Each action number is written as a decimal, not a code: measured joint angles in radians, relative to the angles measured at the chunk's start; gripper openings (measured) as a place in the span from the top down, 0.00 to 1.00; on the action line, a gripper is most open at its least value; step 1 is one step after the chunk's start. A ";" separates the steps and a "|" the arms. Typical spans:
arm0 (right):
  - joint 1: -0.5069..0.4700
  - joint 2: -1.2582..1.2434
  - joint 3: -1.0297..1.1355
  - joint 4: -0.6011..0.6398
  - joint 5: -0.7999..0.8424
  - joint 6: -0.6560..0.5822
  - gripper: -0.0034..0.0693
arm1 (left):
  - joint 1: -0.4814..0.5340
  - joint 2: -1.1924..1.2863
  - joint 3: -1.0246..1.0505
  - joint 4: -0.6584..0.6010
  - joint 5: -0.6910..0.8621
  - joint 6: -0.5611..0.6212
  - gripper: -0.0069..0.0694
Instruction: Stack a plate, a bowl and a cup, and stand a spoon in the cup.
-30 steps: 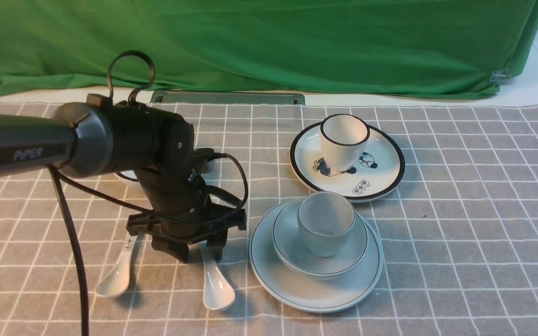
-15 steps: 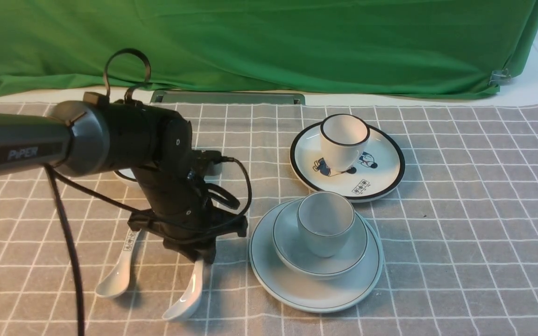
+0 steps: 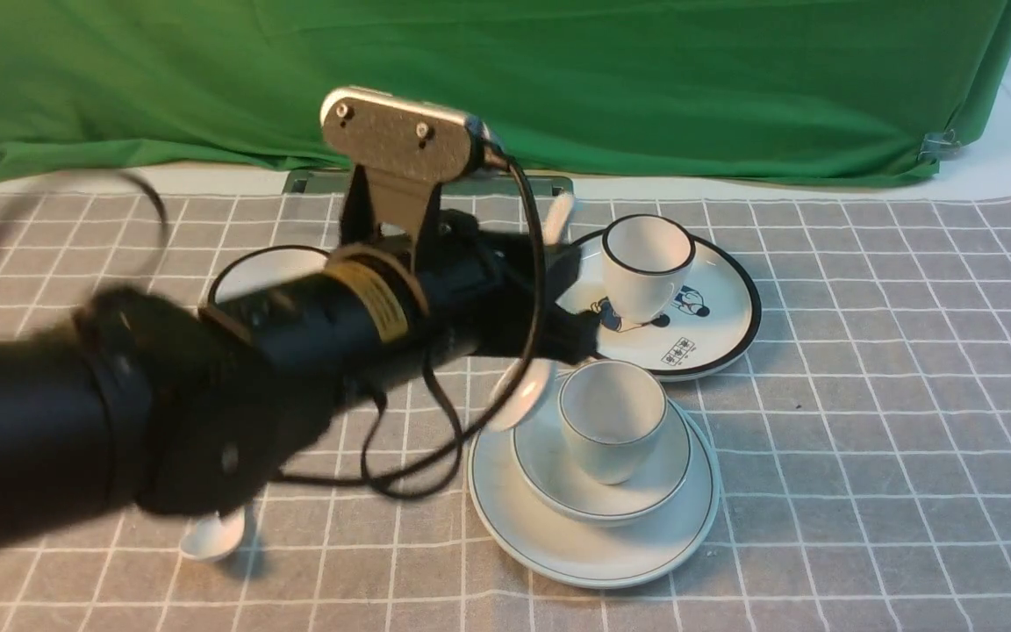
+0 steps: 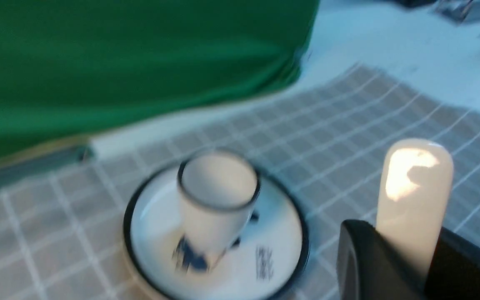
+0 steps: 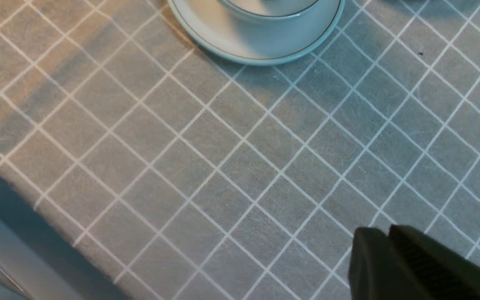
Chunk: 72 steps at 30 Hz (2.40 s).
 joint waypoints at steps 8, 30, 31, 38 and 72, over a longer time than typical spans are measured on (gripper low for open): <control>0.000 0.000 0.000 0.000 0.003 0.020 0.83 | -0.004 0.148 -0.001 0.057 -0.307 -0.020 0.77; 0.000 0.000 0.000 0.000 0.007 0.024 0.83 | -0.004 0.430 -0.062 0.080 -0.471 -0.074 0.77; 0.000 0.000 0.000 0.000 0.007 0.024 0.83 | -0.004 0.440 -0.062 0.081 -0.466 -0.066 0.77; 0.000 0.000 0.000 0.000 0.010 0.024 0.83 | -0.004 0.467 -0.062 0.118 -0.452 -0.052 0.69; 0.000 -0.253 -0.065 0.001 0.015 0.165 0.92 | -0.004 -0.729 0.364 0.236 0.248 -0.183 0.89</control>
